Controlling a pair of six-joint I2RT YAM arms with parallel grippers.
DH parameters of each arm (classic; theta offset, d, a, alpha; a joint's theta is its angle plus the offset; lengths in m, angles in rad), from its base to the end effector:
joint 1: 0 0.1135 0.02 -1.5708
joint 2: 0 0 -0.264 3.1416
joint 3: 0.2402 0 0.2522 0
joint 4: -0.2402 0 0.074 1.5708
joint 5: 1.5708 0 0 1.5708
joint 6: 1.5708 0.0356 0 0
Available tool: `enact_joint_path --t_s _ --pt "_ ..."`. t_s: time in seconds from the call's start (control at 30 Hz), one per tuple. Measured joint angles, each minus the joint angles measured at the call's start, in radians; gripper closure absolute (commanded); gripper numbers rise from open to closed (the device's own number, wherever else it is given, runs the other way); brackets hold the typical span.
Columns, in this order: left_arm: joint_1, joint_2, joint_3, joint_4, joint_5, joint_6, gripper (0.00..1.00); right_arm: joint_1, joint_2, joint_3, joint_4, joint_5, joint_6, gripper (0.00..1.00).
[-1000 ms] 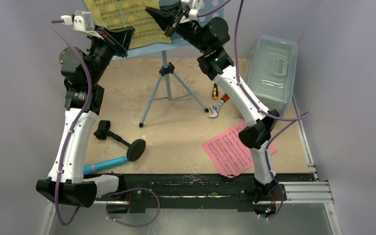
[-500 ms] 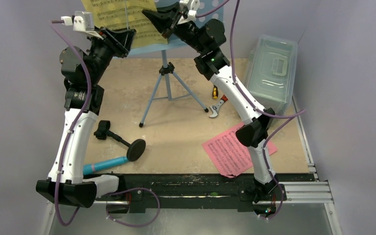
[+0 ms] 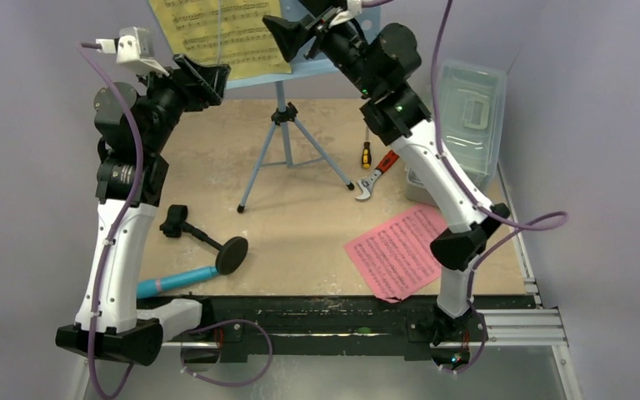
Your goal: Set up the instrument practice props
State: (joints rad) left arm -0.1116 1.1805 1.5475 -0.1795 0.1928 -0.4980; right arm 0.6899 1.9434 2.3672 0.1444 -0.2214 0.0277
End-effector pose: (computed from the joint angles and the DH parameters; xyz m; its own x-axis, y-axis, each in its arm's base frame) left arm 0.2315 -0.0328 0.5219 0.0212 -0.4741 -0.8802 0.3489 0.8286 -0.4379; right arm 0.3085 0.2647 0.5733 0.3937 0.3599 -0.8458 -0.7749 0.6250 -0.0948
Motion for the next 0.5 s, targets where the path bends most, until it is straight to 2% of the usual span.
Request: enact_joint_path --t_s 0.03,0.07,0.13,0.2,0.37,0.5 --pt "0.000 -0.013 0.000 -0.021 -0.011 0.006 0.14 0.000 -0.024 -0.005 -0.032 0.026 -0.003 0.16" --pt "0.000 -0.028 0.000 -0.047 -0.023 0.011 0.10 0.000 -0.065 -0.027 -0.084 0.063 -0.005 0.13" --pt "0.000 -0.052 0.002 -0.084 -0.041 0.026 0.08 -0.002 -0.143 -0.090 -0.144 0.124 -0.006 0.10" --pt "0.000 -0.079 0.005 -0.129 -0.061 0.045 0.04 -0.004 -0.262 -0.221 -0.209 0.190 -0.006 0.07" --pt "0.000 -0.142 0.013 -0.233 -0.094 0.079 0.04 -0.006 -0.608 -0.701 -0.266 0.300 0.032 0.06" --pt "0.000 -0.220 -0.067 -0.257 -0.072 0.082 0.05 -0.006 -0.824 -1.029 -0.300 0.268 0.115 0.04"
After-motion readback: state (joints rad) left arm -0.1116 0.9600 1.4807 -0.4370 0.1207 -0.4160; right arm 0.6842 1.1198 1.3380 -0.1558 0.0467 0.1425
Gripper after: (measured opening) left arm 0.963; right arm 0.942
